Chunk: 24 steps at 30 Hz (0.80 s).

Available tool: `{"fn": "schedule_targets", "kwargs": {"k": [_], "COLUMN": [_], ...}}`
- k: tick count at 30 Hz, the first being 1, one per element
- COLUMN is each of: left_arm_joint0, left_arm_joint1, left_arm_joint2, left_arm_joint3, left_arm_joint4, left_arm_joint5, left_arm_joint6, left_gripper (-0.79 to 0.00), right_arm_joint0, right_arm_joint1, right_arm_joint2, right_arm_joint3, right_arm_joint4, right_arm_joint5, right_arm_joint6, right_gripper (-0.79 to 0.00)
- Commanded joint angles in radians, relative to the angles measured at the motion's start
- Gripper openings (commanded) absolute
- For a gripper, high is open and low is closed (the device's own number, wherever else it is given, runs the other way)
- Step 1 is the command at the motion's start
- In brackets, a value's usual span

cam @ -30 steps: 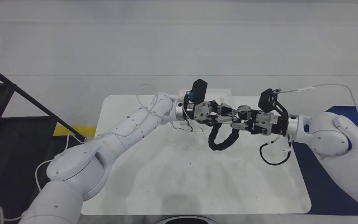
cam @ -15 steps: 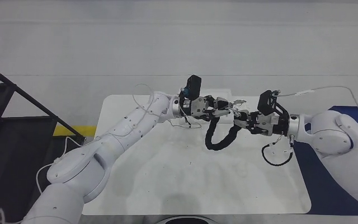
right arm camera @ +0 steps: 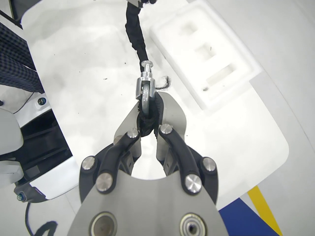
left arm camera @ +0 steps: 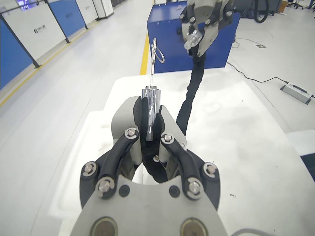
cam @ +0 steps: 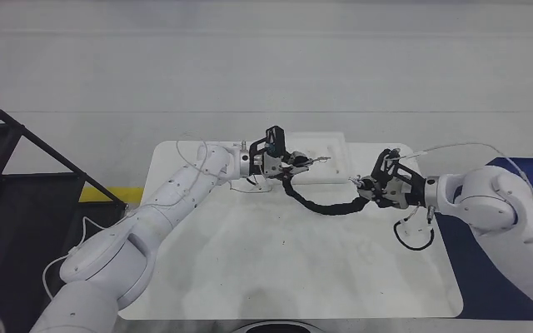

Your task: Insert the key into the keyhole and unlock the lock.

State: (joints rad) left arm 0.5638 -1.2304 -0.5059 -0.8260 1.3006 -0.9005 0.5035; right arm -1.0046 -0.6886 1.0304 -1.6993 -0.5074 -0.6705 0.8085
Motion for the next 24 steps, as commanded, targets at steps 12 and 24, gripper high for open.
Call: {"fn": "schedule_targets", "kwargs": {"k": [12,24], "left_arm_joint0": [0.066,0.044], "left_arm_joint1": [-0.020,-0.068], "left_arm_joint2": [0.020,0.107], "left_arm_joint3": [0.003,0.071], "left_arm_joint4": [-0.065,-0.078], "left_arm_joint5": [-0.106,-0.112], "left_arm_joint6": [-0.278,-0.330], "left_gripper": [-0.785,-0.376], "right_arm_joint0": [0.071,0.110], "right_arm_joint1": [-0.053,-0.079], "right_arm_joint2": [-0.157,-0.203], "right_arm_joint3": [0.050,0.112], "right_arm_joint4": [-0.125,-0.096], "right_arm_joint5": [-0.020,-0.093], "right_arm_joint6": [0.036,0.037], "right_gripper": [-0.616,-0.308]}}
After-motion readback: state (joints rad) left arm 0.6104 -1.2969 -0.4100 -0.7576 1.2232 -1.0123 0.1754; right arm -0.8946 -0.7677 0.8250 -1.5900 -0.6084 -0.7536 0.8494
